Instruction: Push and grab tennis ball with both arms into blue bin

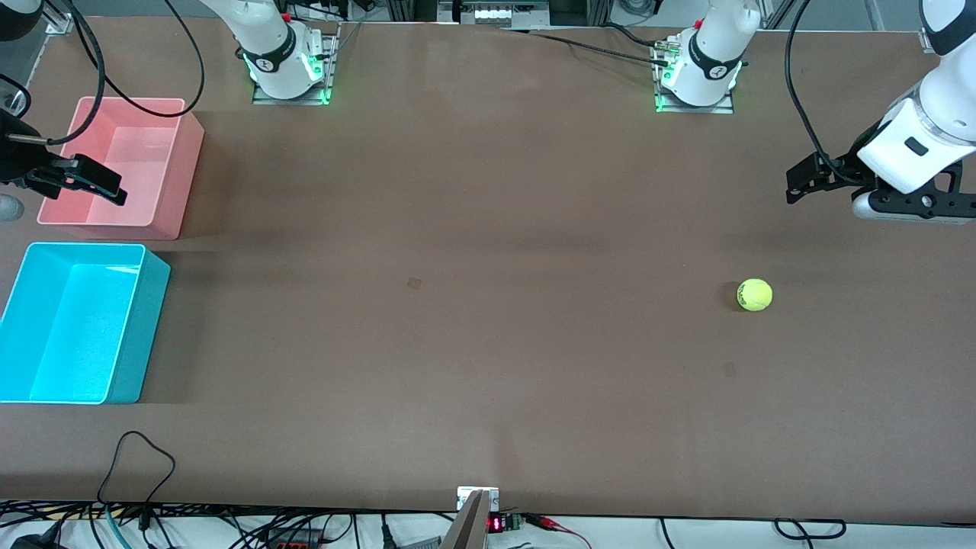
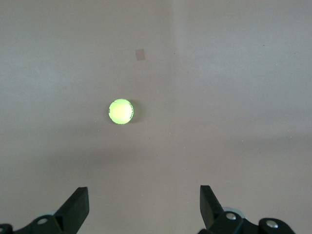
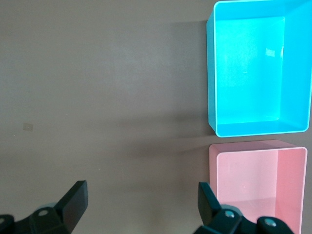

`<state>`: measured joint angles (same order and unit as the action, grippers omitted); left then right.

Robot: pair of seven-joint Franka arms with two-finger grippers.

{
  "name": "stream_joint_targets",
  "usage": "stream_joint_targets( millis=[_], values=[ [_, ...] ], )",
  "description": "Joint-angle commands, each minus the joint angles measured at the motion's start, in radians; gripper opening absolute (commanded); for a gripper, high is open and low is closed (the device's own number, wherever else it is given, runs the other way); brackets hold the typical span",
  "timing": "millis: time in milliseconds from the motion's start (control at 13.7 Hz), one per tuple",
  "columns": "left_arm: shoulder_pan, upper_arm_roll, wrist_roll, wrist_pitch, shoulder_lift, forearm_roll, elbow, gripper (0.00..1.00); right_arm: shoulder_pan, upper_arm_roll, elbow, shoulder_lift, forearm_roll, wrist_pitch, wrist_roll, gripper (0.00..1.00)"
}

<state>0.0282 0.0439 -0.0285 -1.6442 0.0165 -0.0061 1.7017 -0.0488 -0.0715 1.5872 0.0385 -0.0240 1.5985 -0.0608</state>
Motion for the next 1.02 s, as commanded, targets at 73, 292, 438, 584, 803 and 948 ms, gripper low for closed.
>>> stream_joint_targets(
  millis=[73,292,438,584,803,948],
  values=[
    [-0.011,0.011,0.016,0.011,0.011,0.017,0.007,1.00,0.007,0.006,0.027,-0.025,-0.011,0.009,0.012,1.00],
    [-0.010,0.011,0.015,0.012,0.010,0.017,0.004,1.00,0.004,0.007,0.023,-0.022,-0.014,0.014,0.007,1.00],
    [-0.013,0.010,0.013,0.014,-0.003,0.017,-0.013,1.00,0.004,0.007,0.023,-0.022,-0.013,0.015,0.004,1.00],
    [-0.014,0.010,0.015,0.032,-0.009,0.017,-0.013,1.00,0.001,0.007,0.023,-0.022,-0.013,0.014,0.004,1.00],
    [-0.034,-0.001,0.021,0.053,-0.032,0.003,-0.030,1.00,-0.002,0.009,0.023,-0.022,-0.013,0.015,0.003,1.00],
    [-0.047,-0.001,0.024,0.058,-0.052,0.002,-0.045,1.00,-0.002,0.009,0.023,-0.020,-0.013,0.015,0.001,1.00]
  ],
)
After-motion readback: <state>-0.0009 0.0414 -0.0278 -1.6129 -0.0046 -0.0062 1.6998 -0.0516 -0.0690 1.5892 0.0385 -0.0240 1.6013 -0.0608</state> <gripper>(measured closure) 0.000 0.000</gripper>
